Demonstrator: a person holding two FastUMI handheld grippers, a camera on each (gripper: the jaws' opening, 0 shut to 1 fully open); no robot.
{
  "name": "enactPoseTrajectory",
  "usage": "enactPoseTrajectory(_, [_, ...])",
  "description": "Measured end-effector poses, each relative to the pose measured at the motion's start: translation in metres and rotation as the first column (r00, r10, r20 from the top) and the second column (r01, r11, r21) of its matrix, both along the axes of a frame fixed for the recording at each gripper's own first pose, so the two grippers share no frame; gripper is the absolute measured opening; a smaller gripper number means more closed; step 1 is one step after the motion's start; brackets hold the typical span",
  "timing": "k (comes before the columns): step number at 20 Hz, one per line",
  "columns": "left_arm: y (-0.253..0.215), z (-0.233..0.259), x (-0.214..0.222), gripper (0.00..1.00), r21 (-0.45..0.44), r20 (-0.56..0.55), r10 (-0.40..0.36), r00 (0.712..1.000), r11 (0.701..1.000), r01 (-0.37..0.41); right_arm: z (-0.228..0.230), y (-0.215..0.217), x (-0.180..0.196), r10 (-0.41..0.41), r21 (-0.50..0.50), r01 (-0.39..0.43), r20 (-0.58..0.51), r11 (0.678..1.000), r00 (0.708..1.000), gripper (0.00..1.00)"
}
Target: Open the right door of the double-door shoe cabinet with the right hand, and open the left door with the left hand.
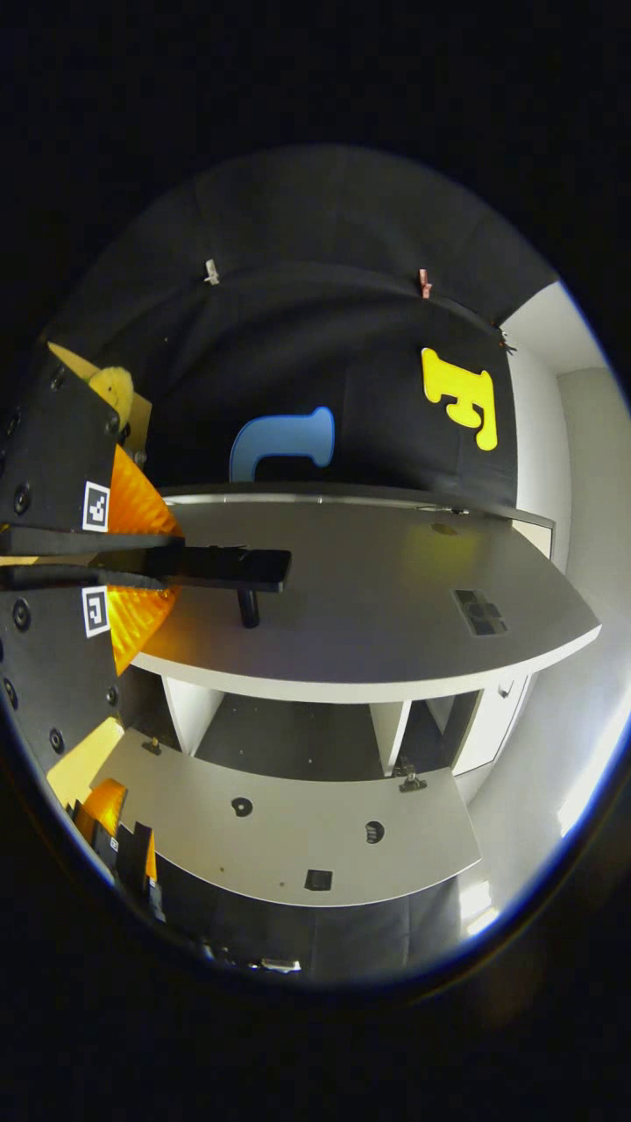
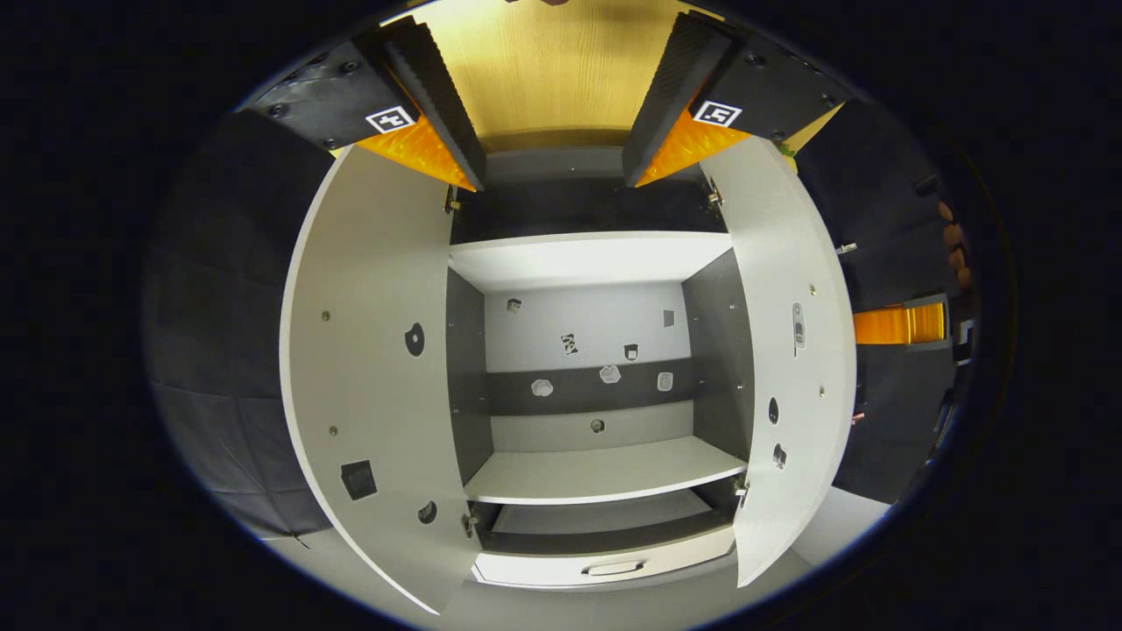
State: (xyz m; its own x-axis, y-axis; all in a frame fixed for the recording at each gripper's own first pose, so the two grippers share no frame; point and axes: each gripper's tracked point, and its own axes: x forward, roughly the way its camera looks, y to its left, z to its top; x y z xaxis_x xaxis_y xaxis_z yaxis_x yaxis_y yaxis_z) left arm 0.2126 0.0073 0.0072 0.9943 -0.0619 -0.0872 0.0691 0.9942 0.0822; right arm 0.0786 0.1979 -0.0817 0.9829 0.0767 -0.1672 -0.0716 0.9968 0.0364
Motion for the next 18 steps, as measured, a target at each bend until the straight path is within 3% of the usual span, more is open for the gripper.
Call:
enactPoseTrajectory(6, [0.083, 0.006, -0.013, 0.05, -0.013, 0.022, 0.135, 0.991, 0.991, -0.135, 0.008, 0.000, 0.001, 0.005, -0.044, -0.005, 0.002, 0.999, 1.000, 0.98])
enactPoseTrajectory(8, [0.073, 0.009, -0.016, 0.05, -0.090, 0.011, 0.049, 0.999, 0.995, -0.048, 0.016, -0.008, 0.003, -0.009, -0.038, 0.009, 0.009, 0.999, 1.000, 0.98])
enactPoseTrajectory(9, [0.068, 0.009, -0.017, 0.05, -0.117, 0.008, 0.044, 0.999, 0.992, -0.042, 0.019, -0.012, 0.002, -0.016, -0.045, 0.016, 0.009, 0.999, 1.000, 0.98])
enactPoseTrajectory(12, [0.076, 0.003, -0.015, 0.05, -0.060, 0.019, 0.069, 0.997, 0.996, -0.068, 0.024, -0.021, 0.002, -0.031, -0.074, 0.032, 0.010, 0.997, 0.999, 0.98])
enactPoseTrajectory(18, [0.075, -0.006, -0.036, 0.05, -0.089, -0.014, 0.098, 0.995, 0.991, -0.098, 0.029, -0.044, -0.002, -0.032, -0.076, 0.032, 0.007, 0.997, 0.999, 0.98])
